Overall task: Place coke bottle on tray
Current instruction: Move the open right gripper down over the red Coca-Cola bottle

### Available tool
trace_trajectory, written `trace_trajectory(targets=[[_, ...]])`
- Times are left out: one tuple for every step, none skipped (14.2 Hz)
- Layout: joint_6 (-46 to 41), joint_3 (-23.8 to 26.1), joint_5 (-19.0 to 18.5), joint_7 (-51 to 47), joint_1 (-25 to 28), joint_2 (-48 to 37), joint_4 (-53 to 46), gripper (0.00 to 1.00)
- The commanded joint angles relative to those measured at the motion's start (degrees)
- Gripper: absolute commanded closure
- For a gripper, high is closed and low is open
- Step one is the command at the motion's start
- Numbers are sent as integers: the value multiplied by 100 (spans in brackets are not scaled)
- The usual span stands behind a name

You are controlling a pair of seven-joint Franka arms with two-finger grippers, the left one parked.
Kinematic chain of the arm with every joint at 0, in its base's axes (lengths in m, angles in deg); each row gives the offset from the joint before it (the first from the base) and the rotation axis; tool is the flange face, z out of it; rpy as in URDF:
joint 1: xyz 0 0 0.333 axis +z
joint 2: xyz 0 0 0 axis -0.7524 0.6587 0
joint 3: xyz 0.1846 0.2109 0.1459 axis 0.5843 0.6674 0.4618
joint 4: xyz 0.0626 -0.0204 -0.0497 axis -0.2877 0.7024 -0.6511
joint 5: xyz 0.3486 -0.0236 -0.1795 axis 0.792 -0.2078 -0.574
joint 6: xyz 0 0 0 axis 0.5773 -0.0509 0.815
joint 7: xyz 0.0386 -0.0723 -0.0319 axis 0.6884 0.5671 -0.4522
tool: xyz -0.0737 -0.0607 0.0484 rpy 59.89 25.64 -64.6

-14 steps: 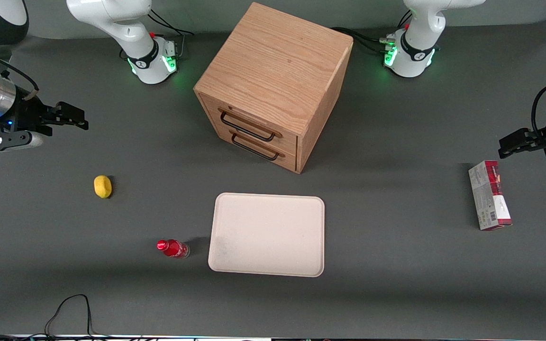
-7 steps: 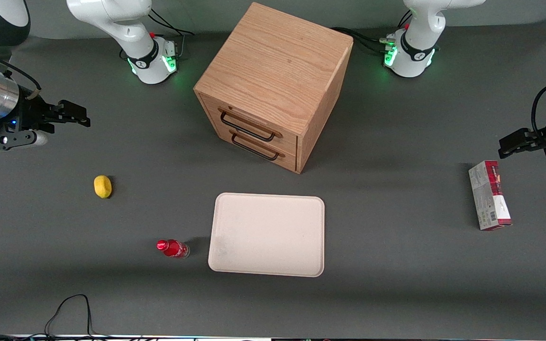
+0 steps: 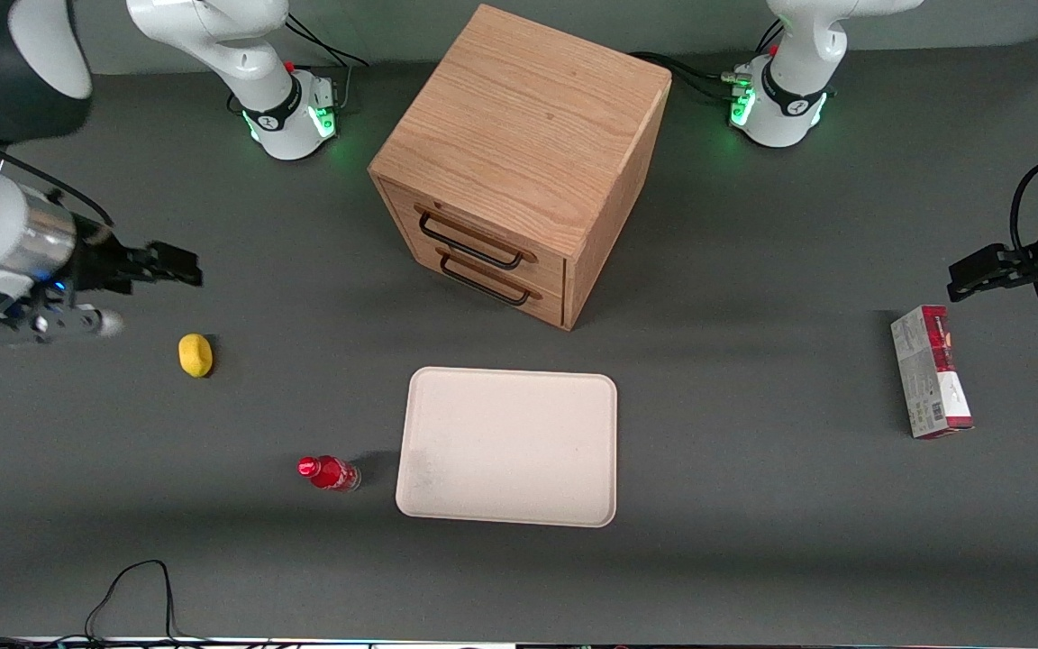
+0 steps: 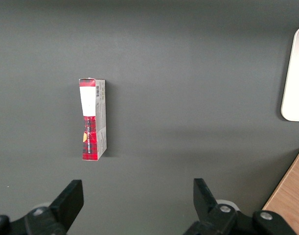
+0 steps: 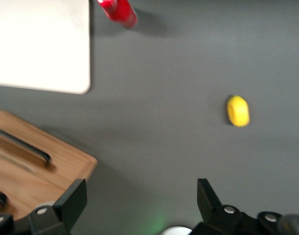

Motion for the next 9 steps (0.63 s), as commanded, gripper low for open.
trace_trajectory(targets=[[-566, 339, -65, -727, 111, 1766, -2349, 0], [-602, 331, -170, -911, 312, 2101, -2738, 0], [-550, 330, -415, -1070, 506, 2261, -2847, 0], [-480, 339, -487, -1245, 604, 2298, -2848, 0], [-445, 348, -505, -1325, 622, 2298, -2848, 0], [-444, 348, -496, -1335, 622, 2298, -2848, 0], [-444, 348, -505, -1335, 622, 2298, -2848, 0], [-418, 339, -505, -1335, 622, 2298, -2848, 0], [-401, 331, -505, -1335, 622, 2298, -2839, 0]])
